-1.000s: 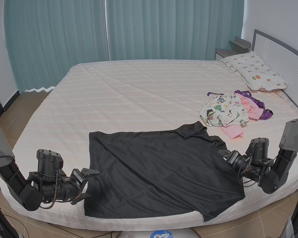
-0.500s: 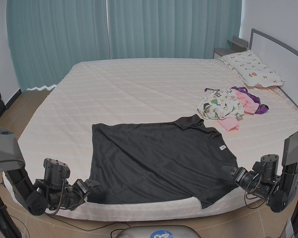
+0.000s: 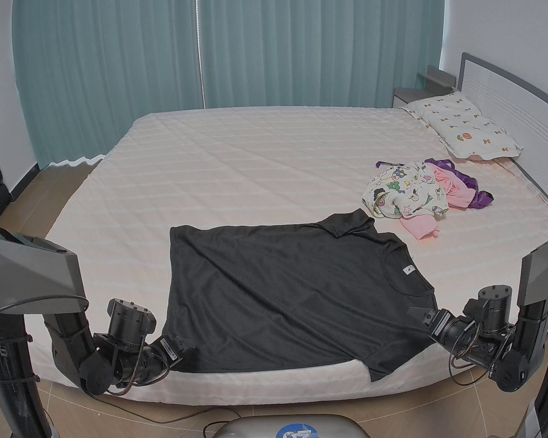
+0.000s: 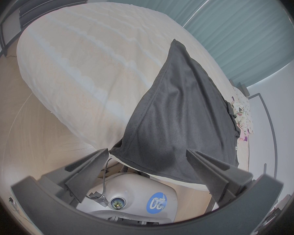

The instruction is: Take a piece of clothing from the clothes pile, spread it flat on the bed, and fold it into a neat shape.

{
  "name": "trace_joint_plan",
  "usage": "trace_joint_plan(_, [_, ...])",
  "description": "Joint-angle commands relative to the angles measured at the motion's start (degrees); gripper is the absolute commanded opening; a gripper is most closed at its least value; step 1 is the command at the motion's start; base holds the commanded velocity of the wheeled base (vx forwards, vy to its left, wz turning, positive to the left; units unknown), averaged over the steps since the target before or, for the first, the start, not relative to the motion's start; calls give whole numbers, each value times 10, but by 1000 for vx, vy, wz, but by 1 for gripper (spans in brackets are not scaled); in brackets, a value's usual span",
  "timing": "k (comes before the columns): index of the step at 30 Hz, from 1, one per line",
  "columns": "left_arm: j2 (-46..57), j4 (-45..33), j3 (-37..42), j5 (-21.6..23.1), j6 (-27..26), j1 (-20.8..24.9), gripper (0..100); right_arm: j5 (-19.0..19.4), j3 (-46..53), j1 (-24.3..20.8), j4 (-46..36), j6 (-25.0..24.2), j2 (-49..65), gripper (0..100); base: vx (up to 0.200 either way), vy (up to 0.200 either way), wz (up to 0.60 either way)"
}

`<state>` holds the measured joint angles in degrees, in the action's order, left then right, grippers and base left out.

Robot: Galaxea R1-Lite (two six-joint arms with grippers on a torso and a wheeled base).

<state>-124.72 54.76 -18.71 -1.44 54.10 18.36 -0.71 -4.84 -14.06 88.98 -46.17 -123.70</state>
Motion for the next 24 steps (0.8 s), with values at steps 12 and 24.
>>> trace_joint_plan(12, [-36, -2, -26, -42, 1, 13, 100, 0, -4, 0, 9, -1, -6, 100, 0, 0, 0])
trace_joint_plan(24, [-2, -3, 17, -44, 5, 10, 0, 0, -2, 2, 9, 0, -24, 100, 0, 0, 0])
